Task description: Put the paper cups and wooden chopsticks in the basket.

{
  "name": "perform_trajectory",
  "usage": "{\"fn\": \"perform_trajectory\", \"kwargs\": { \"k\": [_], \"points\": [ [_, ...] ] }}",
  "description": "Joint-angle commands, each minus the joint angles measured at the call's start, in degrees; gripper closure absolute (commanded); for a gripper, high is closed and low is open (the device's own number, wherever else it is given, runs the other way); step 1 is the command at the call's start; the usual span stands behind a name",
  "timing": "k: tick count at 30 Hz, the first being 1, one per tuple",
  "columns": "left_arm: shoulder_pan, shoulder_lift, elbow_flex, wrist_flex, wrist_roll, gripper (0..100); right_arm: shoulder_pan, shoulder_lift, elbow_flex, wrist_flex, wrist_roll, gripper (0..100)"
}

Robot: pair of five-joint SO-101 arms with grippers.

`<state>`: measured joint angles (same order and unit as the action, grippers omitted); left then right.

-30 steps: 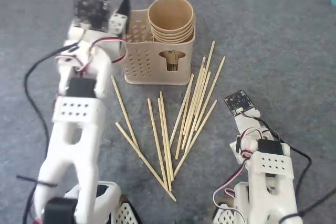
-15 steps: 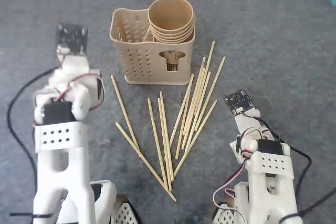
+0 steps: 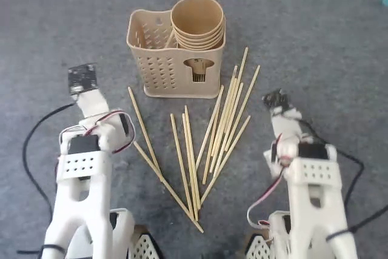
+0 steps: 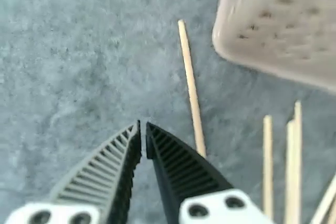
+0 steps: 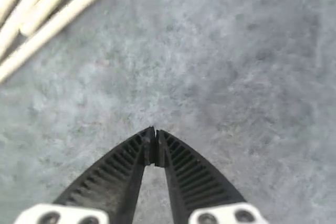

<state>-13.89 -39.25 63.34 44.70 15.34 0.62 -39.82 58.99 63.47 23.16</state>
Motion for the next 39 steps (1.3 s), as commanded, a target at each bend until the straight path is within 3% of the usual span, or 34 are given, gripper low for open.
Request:
{"fn": "perform_trajectory", "kwargs": {
  "k": [1,4,7,10,14,19,26,39],
  "points": [
    [0.53,-1.93,-0.22,-5.1,9.14,99,-0.84,7.6,-10.46,0.75,-7.56,98.9],
    [1.49,-1.85,-0.13,-7.82,9.05,98,-1.01,14.11,-12.57,-5.23,-18.2,98.9],
    [3.43,-1.85,-0.22,-7.91,9.32,91,-3.65,19.91,-12.92,-12.26,-26.11,98.6],
    [4.84,-1.85,-0.04,-7.82,9.32,85,-6.11,23.6,-13.27,-15.96,-28.31,98.6],
    [5.54,-1.85,-0.31,-8.0,9.32,85,-8.22,25.71,-15.3,-18.15,-28.84,98.6],
    [5.54,-0.44,1.19,-10.73,9.32,85,-11.47,27.38,-20.04,-18.33,-39.03,98.5],
    [5.45,14.07,1.36,-20.75,9.32,85,-12.09,34.33,-19.96,-24.57,-38.68,91.1],
    [5.1,16.18,-0.75,-20.4,9.23,85,-14.37,39.78,-23.21,-25.1,-39.38,90.9]
  ]
}}
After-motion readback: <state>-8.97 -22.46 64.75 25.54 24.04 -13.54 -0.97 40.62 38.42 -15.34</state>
